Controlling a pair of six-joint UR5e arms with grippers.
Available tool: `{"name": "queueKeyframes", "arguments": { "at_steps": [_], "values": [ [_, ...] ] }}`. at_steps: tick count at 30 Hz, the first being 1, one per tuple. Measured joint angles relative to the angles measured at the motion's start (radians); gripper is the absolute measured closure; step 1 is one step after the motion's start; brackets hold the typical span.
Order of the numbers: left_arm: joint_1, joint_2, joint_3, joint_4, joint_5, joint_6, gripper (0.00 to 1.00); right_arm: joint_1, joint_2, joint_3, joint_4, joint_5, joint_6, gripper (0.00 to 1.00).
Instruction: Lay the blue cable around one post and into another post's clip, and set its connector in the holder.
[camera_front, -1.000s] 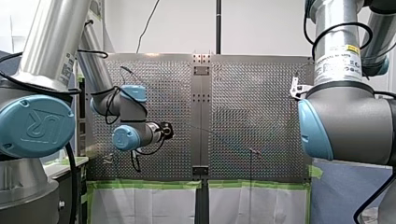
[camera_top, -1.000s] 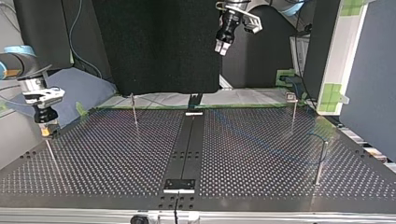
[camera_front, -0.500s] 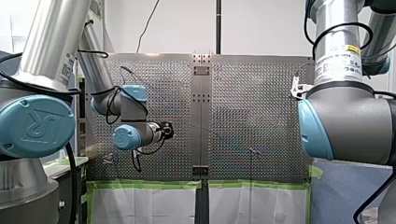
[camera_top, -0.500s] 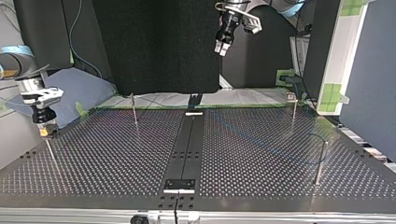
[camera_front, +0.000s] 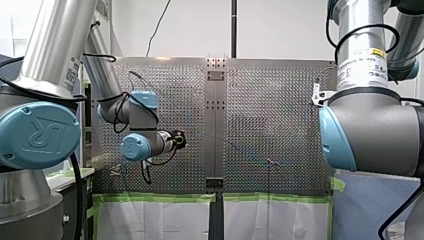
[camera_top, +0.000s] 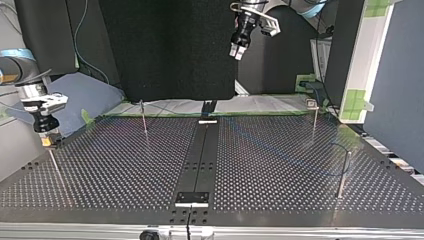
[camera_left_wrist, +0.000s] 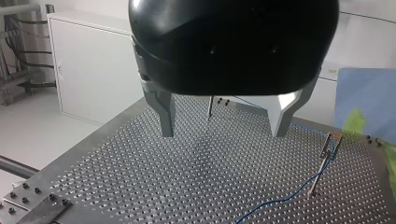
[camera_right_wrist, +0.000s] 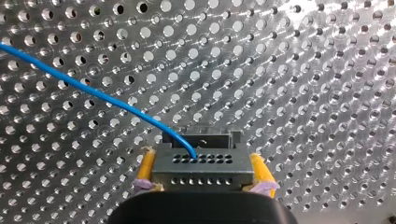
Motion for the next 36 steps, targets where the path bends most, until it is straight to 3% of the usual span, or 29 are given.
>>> {"name": "queueKeyframes", "arguments": {
  "at_steps": [13, 36],
  "values": [
    [0.000, 0.000, 0.000, 0.000, 0.000, 0.000, 0.00, 0.000, 0.000, -0.006, -0.012, -0.002, 0.012, 1.00],
    [0.000, 0.000, 0.000, 0.000, 0.000, 0.000, 0.00, 0.003, 0.010, -0.006, 0.000, -0.002, 0.010, 1.00]
  ]
}}
